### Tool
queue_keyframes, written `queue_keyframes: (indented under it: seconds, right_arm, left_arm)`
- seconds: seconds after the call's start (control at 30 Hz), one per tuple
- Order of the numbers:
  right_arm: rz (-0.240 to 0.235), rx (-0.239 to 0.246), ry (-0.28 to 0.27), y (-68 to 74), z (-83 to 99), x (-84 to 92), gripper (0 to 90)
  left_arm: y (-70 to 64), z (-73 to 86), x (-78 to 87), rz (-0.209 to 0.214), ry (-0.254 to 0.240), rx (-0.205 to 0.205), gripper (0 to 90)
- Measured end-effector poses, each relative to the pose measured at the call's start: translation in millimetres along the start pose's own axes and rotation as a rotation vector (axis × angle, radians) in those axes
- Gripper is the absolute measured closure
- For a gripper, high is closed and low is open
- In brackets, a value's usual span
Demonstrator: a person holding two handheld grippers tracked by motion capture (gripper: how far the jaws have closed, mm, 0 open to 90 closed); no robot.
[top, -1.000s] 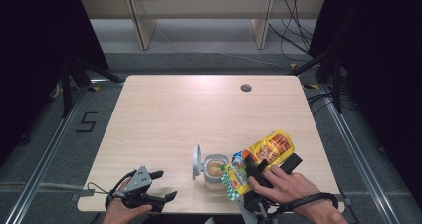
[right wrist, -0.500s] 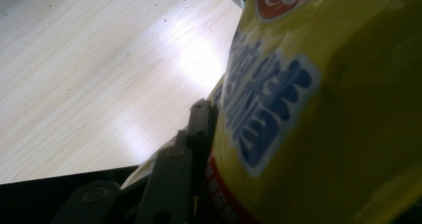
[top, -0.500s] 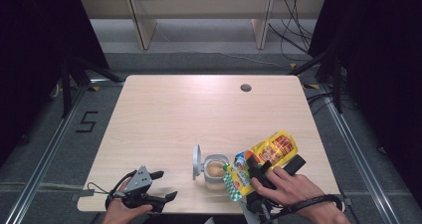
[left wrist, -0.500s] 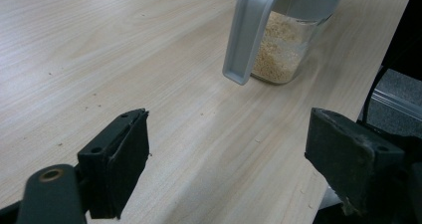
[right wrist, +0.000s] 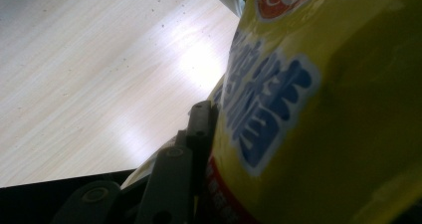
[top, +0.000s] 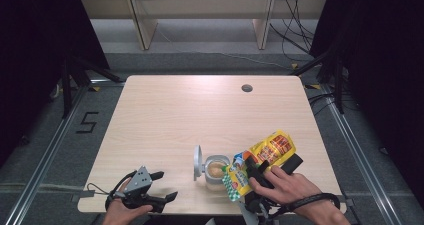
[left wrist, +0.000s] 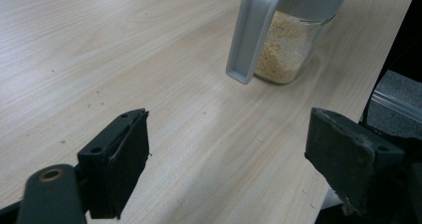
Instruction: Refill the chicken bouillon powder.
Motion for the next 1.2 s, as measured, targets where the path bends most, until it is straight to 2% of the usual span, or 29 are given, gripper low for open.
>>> queue_keyframes:
  seconds: [0.03,0.1,0.13,0.27,0.3,0.33,0.4,0.57,0.7,0.77,0.8,0.83,0.9,0.97,1.03,1.2]
  right_arm:
    - [-0.007,0.024,-0.001,-1.7,1.1,-0.5,72.1]
    - [-0.003,0.019,0.0,-1.9,1.2,-1.3,72.1]
    - [-0.002,-0.014,0.007,-0.4,0.4,-1.0,72.1]
    - [0.004,-0.012,-0.004,-1.9,-1.3,-4.9,72.1]
    - [0.005,-0.041,-0.013,-0.6,-2.6,-6.7,72.1]
    - [0.005,-0.041,-0.013,-0.6,-2.6,-6.7,72.1]
    - [-0.001,0.004,-0.012,-3.7,-2.4,-7.7,72.1]
    - [0.001,-0.027,-0.013,-3.0,-2.6,-9.3,72.1]
    - [-0.001,-0.005,-0.017,-4.8,-3.0,-10.1,72.2]
    - [0.001,-0.03,-0.02,-3.0,-4.7,-10.7,72.1]
    - [-0.008,-0.006,-0.014,-4.3,-4.7,-10.5,72.1]
    - [-0.009,-0.002,-0.021,-4.7,-5.2,-11.4,72.1]
    - [-0.004,-0.03,-0.026,-3.1,-6.3,-13.0,72.1]
    - [-0.003,-0.015,-0.033,-5.2,-6.6,-15.8,72.1]
    - [-0.007,-0.027,-0.025,-4.3,-6.5,-15.9,72.1]
    - [-0.013,-0.023,-0.029,-5.3,-6.9,-18.0,72.1]
  left_arm:
    - [0.2,-0.1,0.2,0.003,0.005,-0.002,16.8]
    - [-1.0,-0.5,0.1,0.004,-0.006,0.006,16.8]
    - [-1.1,-0.7,0.0,0.004,-0.009,0.004,16.8]
    - [-1.5,-0.3,-0.3,0.005,-0.006,0.005,16.8]
    - [-1.6,-0.4,-0.1,-0.002,-0.007,0.001,16.8]
    - [-1.6,-0.5,-0.1,-0.002,-0.008,0.002,16.8]
    - [-1.1,-0.5,-0.2,0.004,-0.007,0.004,16.8]
    - [-1.4,-0.5,-0.2,0.003,-0.009,0.004,16.8]
    - [-1.2,-0.5,-0.2,0.003,-0.008,0.004,16.8]
    - [-1.4,-0.5,-0.4,-0.001,-0.01,0.003,16.8]
    - [-1.5,-0.5,-0.3,-0.003,-0.009,0.002,16.8]
    - [-1.5,-0.5,-0.4,-0.003,-0.009,0.002,16.8]
    - [-1.2,-0.5,-0.3,0.005,-0.007,0.003,16.8]
    - [-1.0,-0.5,-0.1,0.003,-0.007,0.002,16.8]
    - [-1.0,-0.5,-0.1,0.003,-0.008,0.003,16.8]
    - [-1.4,-0.5,-0.2,0.004,-0.009,0.004,16.8]
Point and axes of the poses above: each handheld gripper's, and its own axes: x roughly backward along the jaws, z roughly out of its underside, y roughly to its left, the point moved 3 cm from there along -x, roughly forward along the jaws, and after that the axes turned 10 degrees about -y, right-handed, at the moved point
